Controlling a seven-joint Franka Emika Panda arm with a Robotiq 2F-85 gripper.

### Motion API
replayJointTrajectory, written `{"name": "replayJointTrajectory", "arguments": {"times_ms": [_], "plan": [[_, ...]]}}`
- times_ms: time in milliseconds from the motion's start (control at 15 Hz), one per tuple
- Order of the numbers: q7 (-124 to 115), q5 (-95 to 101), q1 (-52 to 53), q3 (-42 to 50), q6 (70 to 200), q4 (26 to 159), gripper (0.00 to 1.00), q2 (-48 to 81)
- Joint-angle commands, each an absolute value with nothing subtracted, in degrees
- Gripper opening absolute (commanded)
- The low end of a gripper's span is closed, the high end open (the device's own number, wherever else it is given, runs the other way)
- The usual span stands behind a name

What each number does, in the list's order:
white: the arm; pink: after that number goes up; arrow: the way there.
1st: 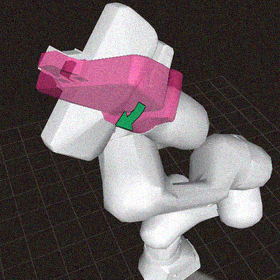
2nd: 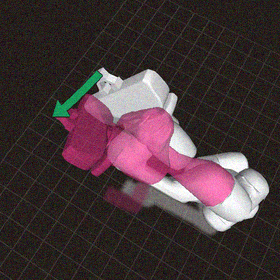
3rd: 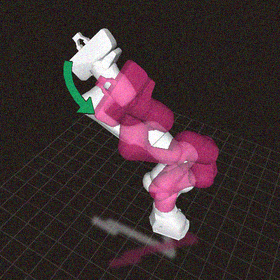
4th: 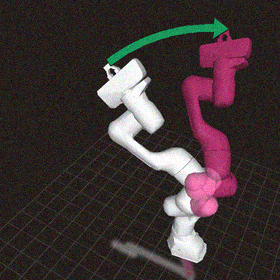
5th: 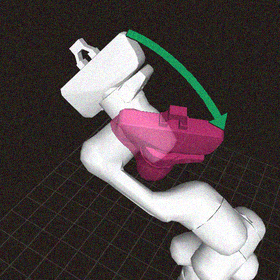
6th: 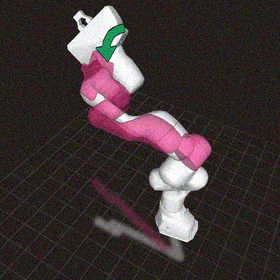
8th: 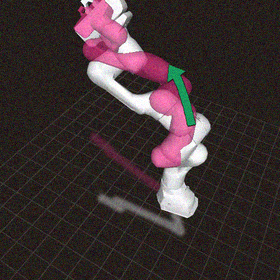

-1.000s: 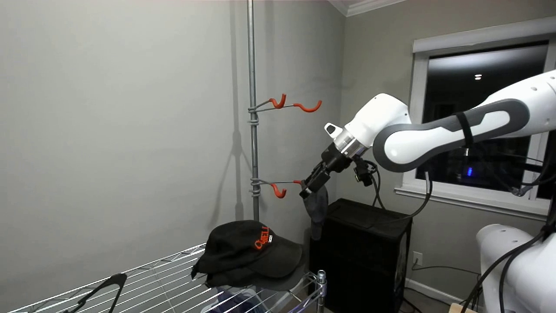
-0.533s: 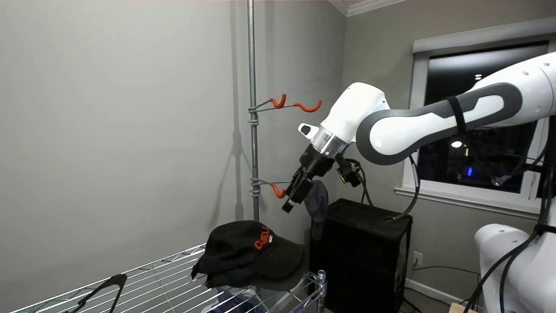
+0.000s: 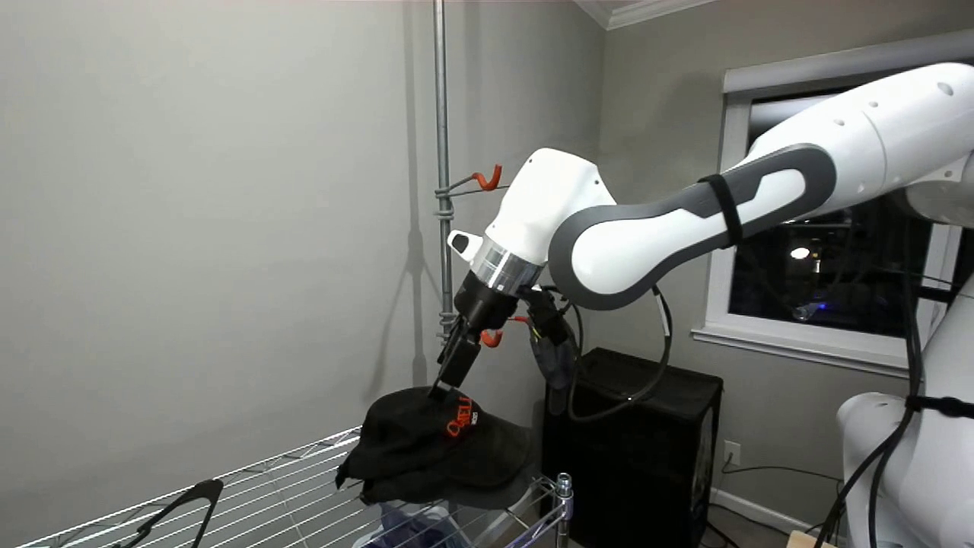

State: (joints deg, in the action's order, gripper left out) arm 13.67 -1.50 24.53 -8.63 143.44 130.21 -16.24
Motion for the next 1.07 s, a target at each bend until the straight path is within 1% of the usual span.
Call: {"name": "replayJointTrajectory", "arguments": {"times_ms": [0, 333, 733, 800, 867, 1000], "plan": [[10.6, 1.5, 20.5, -12.3, 139.8, 124.7, 1.00, -10.2], [10.0, 3.8, 18.7, -14.2, 135.6, 120.5, 1.00, -5.6], [10.4, 3.4, 18.1, -14.4, 132.2, 117.8, 1.00, -1.5], [10.7, 3.3, 18.1, -14.4, 132.1, 117.7, 0.92, -1.0], [11.0, 3.0, 18.1, -14.5, 132.1, 117.5, 0.74, -0.5], [10.9, 3.1, 18.0, -14.6, 131.9, 117.3, 0.60, 0.3]]}}
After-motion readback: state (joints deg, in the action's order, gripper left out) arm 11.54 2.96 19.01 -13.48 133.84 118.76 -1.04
